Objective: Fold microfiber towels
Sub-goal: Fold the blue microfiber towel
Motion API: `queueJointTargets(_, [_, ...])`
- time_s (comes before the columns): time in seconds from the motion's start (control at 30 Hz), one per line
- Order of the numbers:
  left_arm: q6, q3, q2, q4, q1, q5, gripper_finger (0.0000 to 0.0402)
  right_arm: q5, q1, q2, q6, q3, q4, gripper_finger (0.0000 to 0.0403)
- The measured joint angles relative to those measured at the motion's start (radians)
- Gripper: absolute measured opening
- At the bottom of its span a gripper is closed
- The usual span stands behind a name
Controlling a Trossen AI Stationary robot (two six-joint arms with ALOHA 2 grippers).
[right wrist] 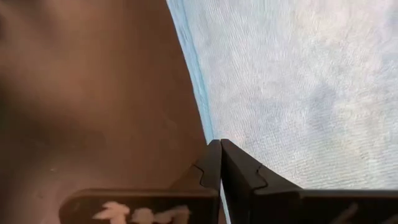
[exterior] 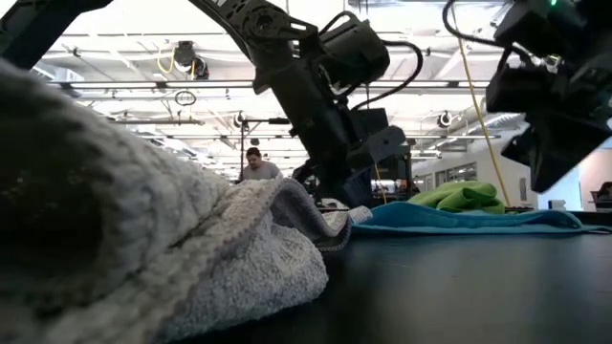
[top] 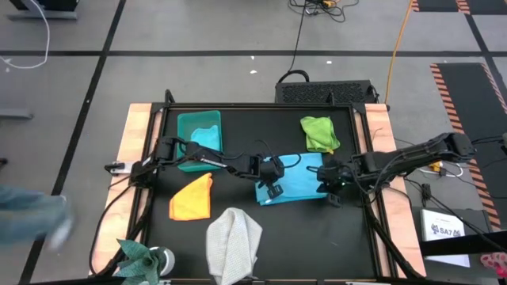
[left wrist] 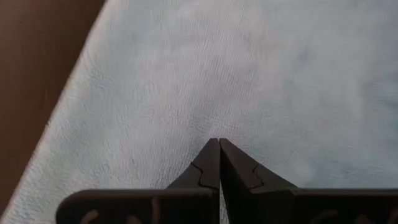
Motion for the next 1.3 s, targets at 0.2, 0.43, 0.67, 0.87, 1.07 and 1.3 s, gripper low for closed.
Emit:
queueJointTargets(0.2, [0.018,0.000,-0.069,0.017,-0.040,-0.015,0.0004,0.001,0.000,0.050,-0.019,-0.023,0.017,0.0000])
queueJointTargets(0.43, [0.017,0.002,-0.059,0.078,-0.110,0.033,0.0003,0.027,-0.005,0.058,-0.042,-0.024,0.056,0.0000])
queueJointTargets(0.67, [0.002,0.000,-0.041,0.077,-0.124,0.012,0.0003,0.028,-0.007,0.058,-0.042,-0.024,0.077,0.0000])
queueJointTargets(0.87, [-0.019,0.001,-0.006,0.091,-0.120,0.016,0.0010,0.027,-0.007,0.058,-0.042,-0.024,0.086,0.0000])
queueJointTargets(1.07, [-0.052,0.000,0.023,0.099,-0.138,0.061,0.0004,0.028,-0.007,0.057,-0.043,-0.024,0.085,0.0000])
queueJointTargets(1.3, [-0.071,0.000,0.021,0.099,-0.154,0.078,0.0004,0.057,-0.007,0.064,-0.079,-0.024,0.023,0.0000])
